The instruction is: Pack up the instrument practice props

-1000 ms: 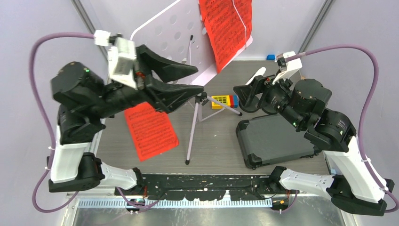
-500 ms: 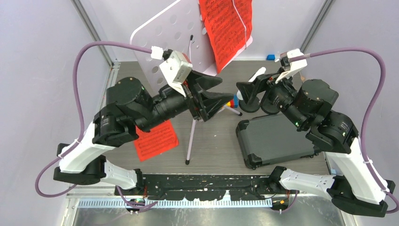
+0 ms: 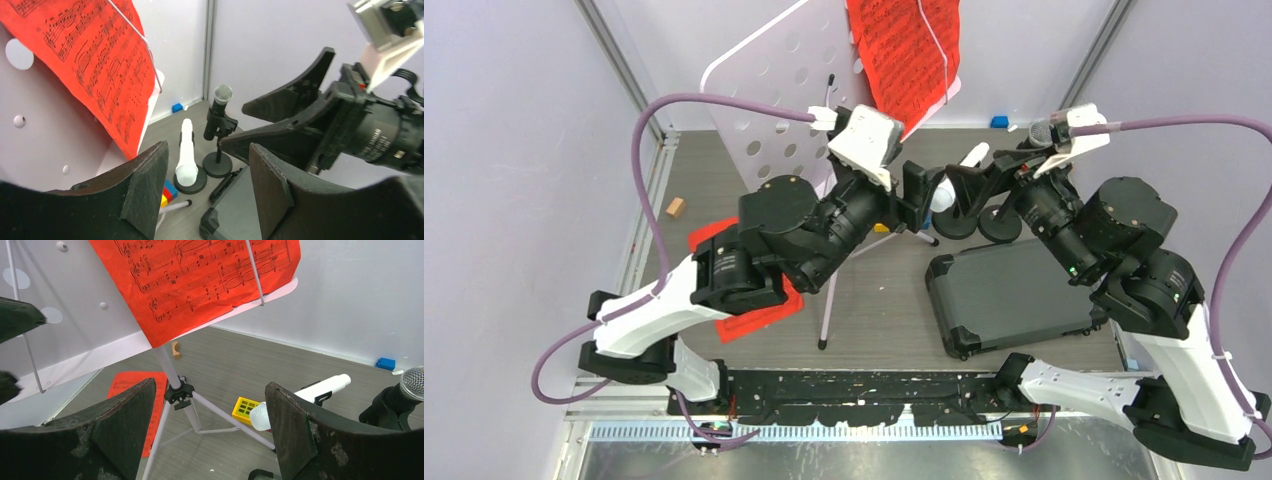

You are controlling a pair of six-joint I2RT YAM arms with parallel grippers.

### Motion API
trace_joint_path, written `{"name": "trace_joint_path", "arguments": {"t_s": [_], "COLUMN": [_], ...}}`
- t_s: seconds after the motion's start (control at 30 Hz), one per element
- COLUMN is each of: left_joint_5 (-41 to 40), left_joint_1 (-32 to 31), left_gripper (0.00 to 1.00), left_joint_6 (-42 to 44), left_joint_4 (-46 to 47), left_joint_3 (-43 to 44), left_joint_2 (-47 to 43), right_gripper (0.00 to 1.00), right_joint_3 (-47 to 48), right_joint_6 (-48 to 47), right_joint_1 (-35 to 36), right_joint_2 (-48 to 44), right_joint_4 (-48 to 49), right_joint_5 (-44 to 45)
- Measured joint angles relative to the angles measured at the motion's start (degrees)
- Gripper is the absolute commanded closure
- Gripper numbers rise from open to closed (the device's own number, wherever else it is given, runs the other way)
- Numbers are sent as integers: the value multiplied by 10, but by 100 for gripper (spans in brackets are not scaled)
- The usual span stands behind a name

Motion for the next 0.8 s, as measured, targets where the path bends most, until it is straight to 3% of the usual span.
{"name": "trace_joint_path", "arguments": {"t_s": [0.33, 0.8], "left_joint_5": [-4, 3], "left_joint_1": [66, 109], "left_gripper": [37, 36], "left_joint_6": [-25, -50], "left_joint_4": [-52, -56], "left_joint_3": [76, 51], "left_joint_2": [38, 38], "right_gripper": [14, 14], "right_joint_3": [-2, -13], "right_joint_6": [-2, -1], "right_joint_1": [0, 0], "right_joint_2": [-35, -37], "right_joint_4": [2, 2], "right_joint_5": [10, 15]}}
